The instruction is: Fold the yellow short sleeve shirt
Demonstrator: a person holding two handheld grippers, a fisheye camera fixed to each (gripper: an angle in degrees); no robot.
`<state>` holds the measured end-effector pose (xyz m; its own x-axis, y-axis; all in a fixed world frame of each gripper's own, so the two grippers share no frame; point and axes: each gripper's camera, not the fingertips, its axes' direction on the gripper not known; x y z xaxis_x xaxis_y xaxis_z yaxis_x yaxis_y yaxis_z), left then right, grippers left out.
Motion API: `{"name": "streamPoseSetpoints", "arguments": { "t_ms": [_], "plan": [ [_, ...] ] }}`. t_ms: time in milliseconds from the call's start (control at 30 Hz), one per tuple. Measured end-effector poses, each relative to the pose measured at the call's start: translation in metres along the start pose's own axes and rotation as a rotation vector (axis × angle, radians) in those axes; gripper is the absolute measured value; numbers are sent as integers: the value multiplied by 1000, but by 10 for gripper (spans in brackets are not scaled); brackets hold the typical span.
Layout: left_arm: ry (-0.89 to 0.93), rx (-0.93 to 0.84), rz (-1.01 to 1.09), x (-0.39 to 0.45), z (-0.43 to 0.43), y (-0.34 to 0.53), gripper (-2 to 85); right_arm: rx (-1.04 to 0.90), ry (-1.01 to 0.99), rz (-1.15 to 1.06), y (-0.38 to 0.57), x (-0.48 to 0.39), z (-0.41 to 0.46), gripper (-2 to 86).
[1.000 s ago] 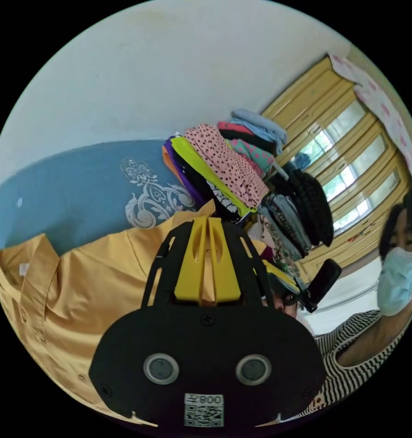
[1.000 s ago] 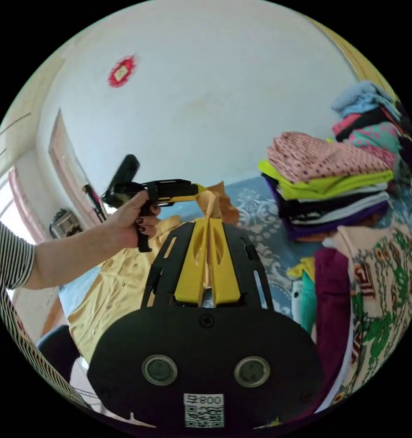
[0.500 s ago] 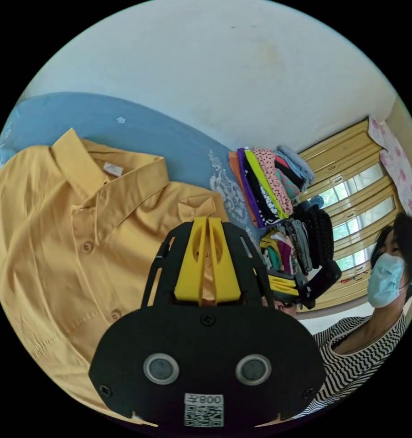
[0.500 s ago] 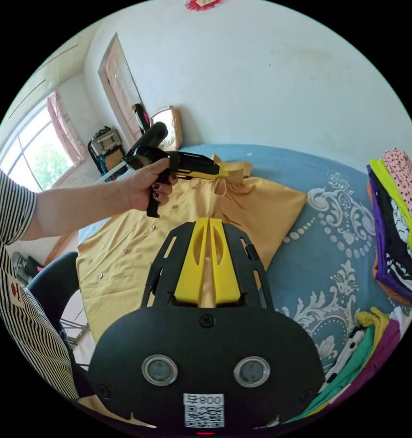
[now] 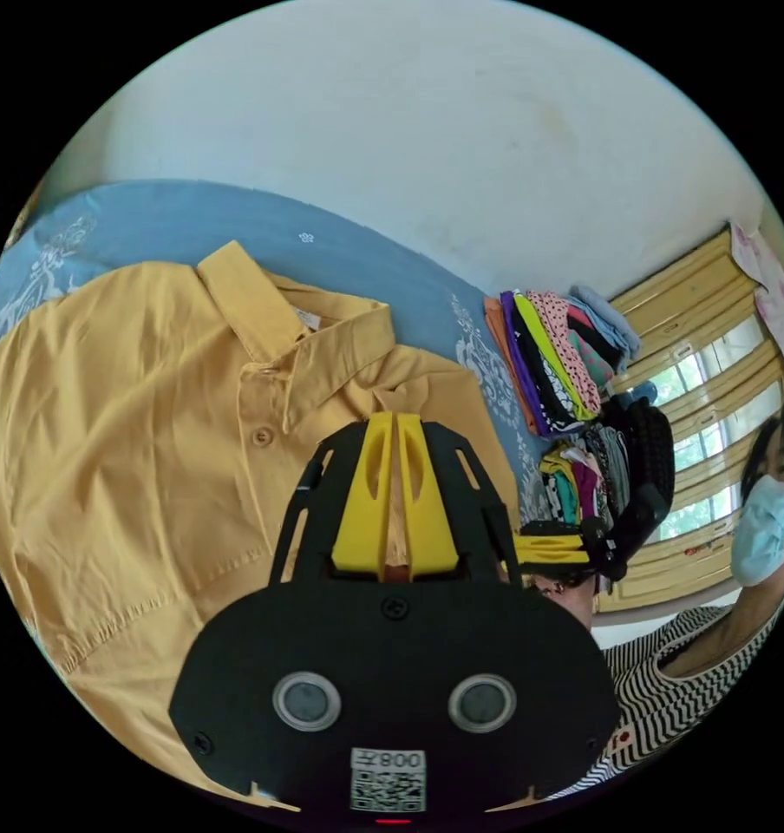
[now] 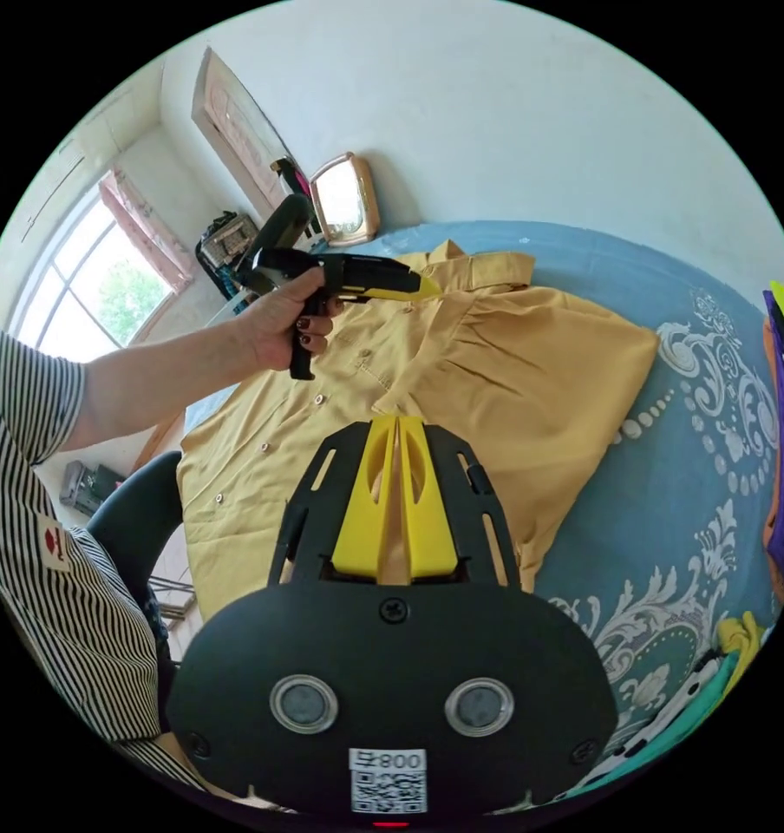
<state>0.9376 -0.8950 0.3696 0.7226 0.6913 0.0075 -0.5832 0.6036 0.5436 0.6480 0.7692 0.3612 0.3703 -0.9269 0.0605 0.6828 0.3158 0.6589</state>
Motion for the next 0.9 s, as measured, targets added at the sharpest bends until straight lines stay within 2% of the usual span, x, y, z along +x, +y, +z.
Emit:
{"name": "streamPoseSetpoints", "arguments": {
  "t_ms": [100,200,267,300,433,567,700,900],
  "plan": [
    [-10,-47,99,23,5,-5,4,68,44,98,4,23,-16,2],
    [-116,-92,159,40,15,-11,4,86,84,246,13,55,-21,1],
    [-251,-148,150,41,24,-13,4,36,107,349,19,79,-13,1],
    [-259,-163,149,41,25,-12,4,22,111,366,20,84,-11,1],
    [-248,-117,141,55,5,-8,4,-11,34,382,19,101,-6,1],
    [-148,-73,241,93,-8,-11,3,71,-28,387,20,109,-27,1],
    [-87,-135,329,126,9,-22,3,47,50,448,24,121,-31,1],
    [-197,-292,368,151,35,-31,3,21,40,467,20,129,-29,0]
  ]
}}
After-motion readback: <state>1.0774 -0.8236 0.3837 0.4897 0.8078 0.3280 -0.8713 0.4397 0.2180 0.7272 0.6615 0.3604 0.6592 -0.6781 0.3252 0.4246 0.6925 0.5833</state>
